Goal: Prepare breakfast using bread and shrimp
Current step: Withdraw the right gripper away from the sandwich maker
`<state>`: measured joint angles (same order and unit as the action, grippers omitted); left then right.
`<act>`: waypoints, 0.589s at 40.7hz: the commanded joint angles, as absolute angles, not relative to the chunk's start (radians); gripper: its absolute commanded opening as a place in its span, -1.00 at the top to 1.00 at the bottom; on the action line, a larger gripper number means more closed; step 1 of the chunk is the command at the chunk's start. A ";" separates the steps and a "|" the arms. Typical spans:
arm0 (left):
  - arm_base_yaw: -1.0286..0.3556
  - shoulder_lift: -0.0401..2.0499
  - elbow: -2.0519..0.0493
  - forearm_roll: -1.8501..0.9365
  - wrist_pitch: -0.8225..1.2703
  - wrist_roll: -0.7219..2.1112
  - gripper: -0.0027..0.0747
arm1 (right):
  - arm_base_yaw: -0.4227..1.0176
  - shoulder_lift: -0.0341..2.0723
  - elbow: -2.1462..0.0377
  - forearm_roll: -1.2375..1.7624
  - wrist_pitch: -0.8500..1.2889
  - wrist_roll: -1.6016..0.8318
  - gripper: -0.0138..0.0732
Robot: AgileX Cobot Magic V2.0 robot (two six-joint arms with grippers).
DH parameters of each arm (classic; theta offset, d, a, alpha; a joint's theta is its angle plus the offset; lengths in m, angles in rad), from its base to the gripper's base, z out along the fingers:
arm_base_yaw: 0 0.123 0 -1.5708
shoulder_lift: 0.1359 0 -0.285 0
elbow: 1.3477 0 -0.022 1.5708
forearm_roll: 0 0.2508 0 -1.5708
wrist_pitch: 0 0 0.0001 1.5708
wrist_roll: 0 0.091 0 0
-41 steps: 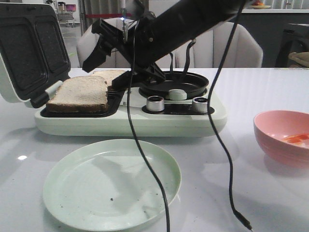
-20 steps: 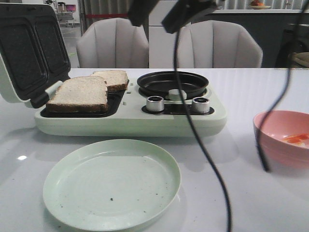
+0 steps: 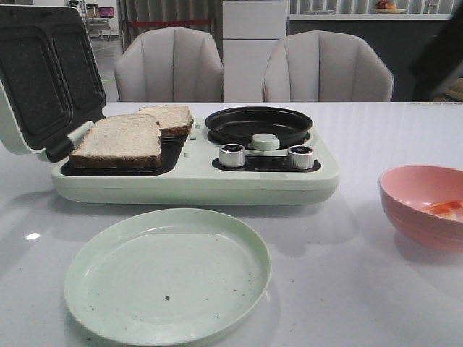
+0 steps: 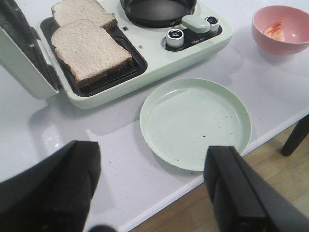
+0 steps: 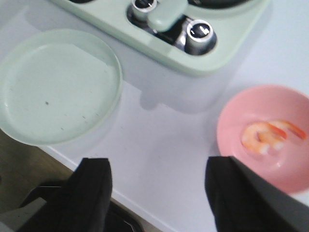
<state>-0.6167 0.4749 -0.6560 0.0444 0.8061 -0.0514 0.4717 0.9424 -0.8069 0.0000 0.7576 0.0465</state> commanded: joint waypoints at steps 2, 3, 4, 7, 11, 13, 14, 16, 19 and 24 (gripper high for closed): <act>-0.626 0.481 -0.684 0.046 0.737 -0.052 -0.39 | 0.470 0.848 -0.784 -0.098 0.746 0.133 -0.50; -0.626 0.481 -0.684 0.046 0.742 -0.052 -0.39 | 0.470 0.831 -0.775 -0.098 0.746 0.133 -0.50; -0.626 0.481 -0.684 0.041 0.744 -0.052 -0.39 | 0.470 0.820 -0.764 -0.098 0.746 0.133 -0.50; -0.626 0.481 -0.684 0.040 0.748 -0.052 -0.39 | 0.470 0.769 -0.742 -0.098 0.744 0.133 -0.50; -0.626 0.494 -0.684 0.046 0.765 -0.052 -0.39 | 0.470 0.728 -0.728 -0.098 0.746 0.133 -0.50; -0.626 0.516 -0.690 0.066 0.786 -0.052 -0.39 | 0.470 0.718 -0.726 -0.098 0.754 0.133 -0.50; -0.626 0.535 -0.694 0.076 0.804 -0.052 -0.39 | 0.470 0.715 -0.726 -0.098 0.758 0.133 -0.50; -0.626 0.575 -0.704 0.109 0.844 -0.052 -0.39 | 0.470 0.714 -0.726 -0.097 0.762 0.133 -0.50; -0.624 0.644 -0.725 0.133 0.905 -0.054 -0.39 | 0.470 0.714 -0.726 -0.097 0.757 0.133 -0.50; -0.605 0.783 -0.767 0.141 0.972 -0.068 -0.38 | 0.470 0.714 -0.726 -0.097 0.757 0.133 -0.50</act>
<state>-0.6148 0.7043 -0.7092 0.1224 0.9813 -0.0532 0.4717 0.7187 -0.7011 -0.0809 0.8150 0.1364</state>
